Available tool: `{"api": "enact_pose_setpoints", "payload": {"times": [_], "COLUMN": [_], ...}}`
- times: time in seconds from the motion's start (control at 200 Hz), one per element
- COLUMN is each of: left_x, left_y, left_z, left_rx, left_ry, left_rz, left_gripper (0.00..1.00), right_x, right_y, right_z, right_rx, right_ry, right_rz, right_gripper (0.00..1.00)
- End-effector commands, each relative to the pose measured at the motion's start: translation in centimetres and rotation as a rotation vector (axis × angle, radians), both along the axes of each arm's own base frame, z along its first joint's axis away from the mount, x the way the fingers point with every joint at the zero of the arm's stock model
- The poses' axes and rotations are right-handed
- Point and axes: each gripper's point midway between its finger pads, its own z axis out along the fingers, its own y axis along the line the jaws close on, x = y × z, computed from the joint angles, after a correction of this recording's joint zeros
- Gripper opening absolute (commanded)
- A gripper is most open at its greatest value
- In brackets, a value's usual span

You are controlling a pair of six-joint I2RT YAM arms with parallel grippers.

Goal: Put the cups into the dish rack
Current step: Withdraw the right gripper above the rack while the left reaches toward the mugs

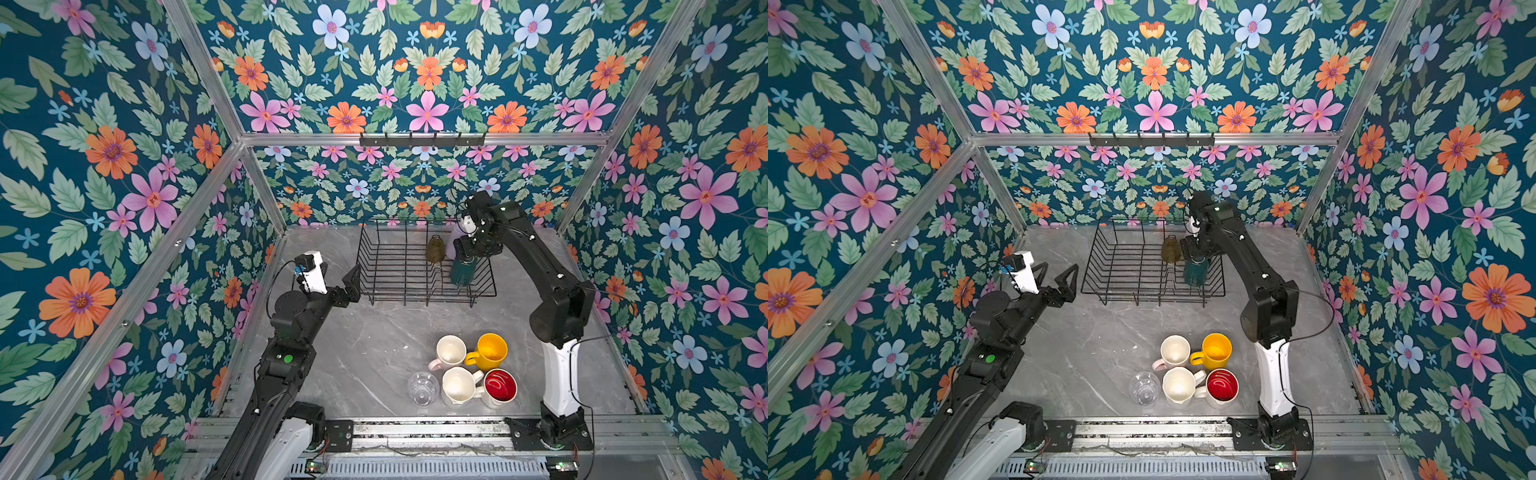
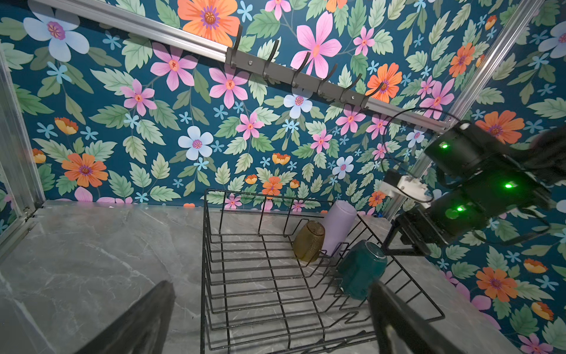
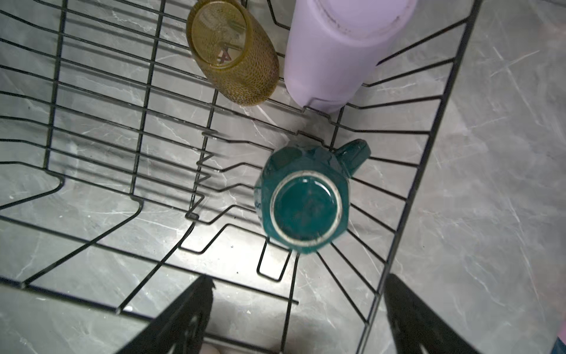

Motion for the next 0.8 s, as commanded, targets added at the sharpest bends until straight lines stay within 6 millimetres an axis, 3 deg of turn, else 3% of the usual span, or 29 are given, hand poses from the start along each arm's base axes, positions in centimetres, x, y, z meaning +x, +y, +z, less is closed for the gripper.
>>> {"api": "enact_pose_setpoints", "payload": {"times": [0.0, 0.125, 0.24, 0.25, 0.28, 0.431, 0.606, 0.796], "left_x": [-0.1, -0.3, -0.8, -0.9, -1.0, -1.8, -3.2, -4.7], "left_y": [-0.1, -0.2, -0.4, -0.4, -0.5, -0.7, -1.3, -2.6], "left_z": [0.2, -0.6, -1.4, -1.5, -1.8, -3.8, -5.8, -8.2], "left_rx": [-0.013, -0.009, -0.027, -0.029, -0.034, -0.046, -0.044, -0.061], "left_ry": [0.014, 0.072, 0.115, 0.120, 0.132, 0.219, 0.327, 0.456], "left_rz": [-0.005, -0.016, -0.034, -0.036, -0.039, -0.058, -0.108, -0.194], "left_gripper": [1.00, 1.00, 0.99, 0.99, 0.99, 0.97, 0.95, 0.90], "right_x": [0.8, -1.1, -2.6, -3.0, -3.3, -4.3, -5.4, -5.9], "right_y": [1.4, 2.1, 2.4, 2.2, 2.1, 1.7, 1.1, 1.2], "right_z": [3.3, 5.1, 3.9, 4.9, 5.0, 5.5, 6.3, 5.2], "right_rx": [0.144, 0.278, 0.318, 0.330, 0.337, 0.388, 0.419, 0.419], "right_ry": [-0.175, -0.271, -0.243, -0.266, -0.270, -0.327, -0.400, -0.377], "right_rz": [-0.015, 0.002, 0.000, 0.000, -0.005, -0.028, -0.037, -0.023], "right_gripper": [0.88, 0.90, 0.91, 0.91, 0.91, 0.99, 0.99, 0.99]}}
